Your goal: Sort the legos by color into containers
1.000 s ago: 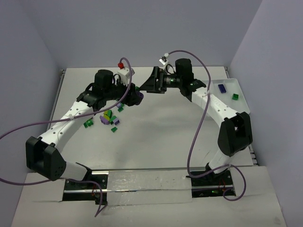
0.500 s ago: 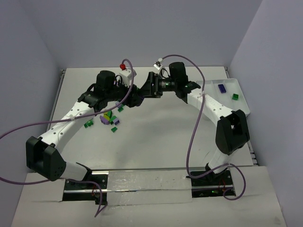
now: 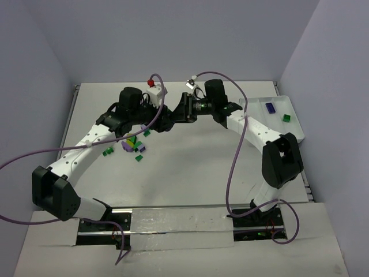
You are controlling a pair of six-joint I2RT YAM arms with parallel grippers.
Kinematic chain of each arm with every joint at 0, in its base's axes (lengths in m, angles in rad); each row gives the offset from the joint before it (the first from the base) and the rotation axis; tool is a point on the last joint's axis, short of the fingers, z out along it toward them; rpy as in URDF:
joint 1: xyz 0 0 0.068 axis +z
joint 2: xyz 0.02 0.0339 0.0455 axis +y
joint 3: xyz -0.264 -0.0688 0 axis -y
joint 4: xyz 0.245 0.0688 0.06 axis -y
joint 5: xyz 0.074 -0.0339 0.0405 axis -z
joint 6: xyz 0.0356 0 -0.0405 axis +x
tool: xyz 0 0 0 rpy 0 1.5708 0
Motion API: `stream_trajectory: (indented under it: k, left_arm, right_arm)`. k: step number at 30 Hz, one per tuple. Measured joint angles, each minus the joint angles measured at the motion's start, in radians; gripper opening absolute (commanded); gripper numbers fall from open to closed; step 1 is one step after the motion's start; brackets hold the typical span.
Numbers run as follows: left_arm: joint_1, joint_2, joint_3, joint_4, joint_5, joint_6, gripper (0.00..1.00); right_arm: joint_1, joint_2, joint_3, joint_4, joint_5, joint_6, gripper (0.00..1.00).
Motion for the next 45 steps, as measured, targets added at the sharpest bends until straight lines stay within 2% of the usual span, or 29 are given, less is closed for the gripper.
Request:
stream_trajectory:
  k: [2, 5, 7, 8, 9, 19, 23, 26, 35, 45]
  left_arm:
    - [-0.003, 0.0, 0.0, -0.006, -0.01, 0.001, 0.45]
    - [-0.007, 0.001, 0.0, -0.007, -0.023, 0.004, 0.79]
    - [-0.007, 0.002, 0.003, -0.013, -0.029, 0.005, 0.88]
    - [-0.006, 0.004, 0.007, -0.018, -0.033, 0.003, 0.97]
    - [-0.004, 0.004, 0.011, -0.024, -0.035, 0.002, 0.99]
    - [0.036, -0.014, 0.032, -0.07, -0.024, -0.016, 0.99]
    - [0.135, -0.049, 0.046, -0.092, -0.018, -0.053, 0.9]
    - [0.166, -0.056, 0.067, -0.088, -0.019, -0.085, 0.83]
    - [0.158, -0.045, 0.074, -0.079, 0.016, -0.157, 0.74]
    - [0.075, -0.001, 0.074, -0.061, 0.018, -0.193, 0.7]
  right_arm:
    - [0.003, 0.0, -0.001, 0.009, 0.001, 0.009, 0.25]
    - [0.003, 0.0, -0.008, 0.022, 0.0, 0.023, 0.04]
    - [0.003, 0.001, -0.01, 0.024, -0.014, 0.02, 0.0]
    - [0.003, 0.001, -0.01, 0.023, -0.023, 0.016, 0.0]
    - [0.003, 0.002, -0.01, 0.024, -0.028, 0.012, 0.0]
    - [-0.04, 0.002, -0.005, -0.051, -0.063, -0.107, 0.0]
    - [-0.068, 0.001, 0.01, -0.161, -0.047, -0.233, 0.0]
    - [-0.075, 0.0, 0.015, -0.221, -0.034, -0.31, 0.0]
    - [-0.059, -0.015, 0.062, -0.351, 0.043, -0.441, 0.0]
    - [0.023, -0.018, 0.144, -0.426, 0.104, -0.451, 0.0]
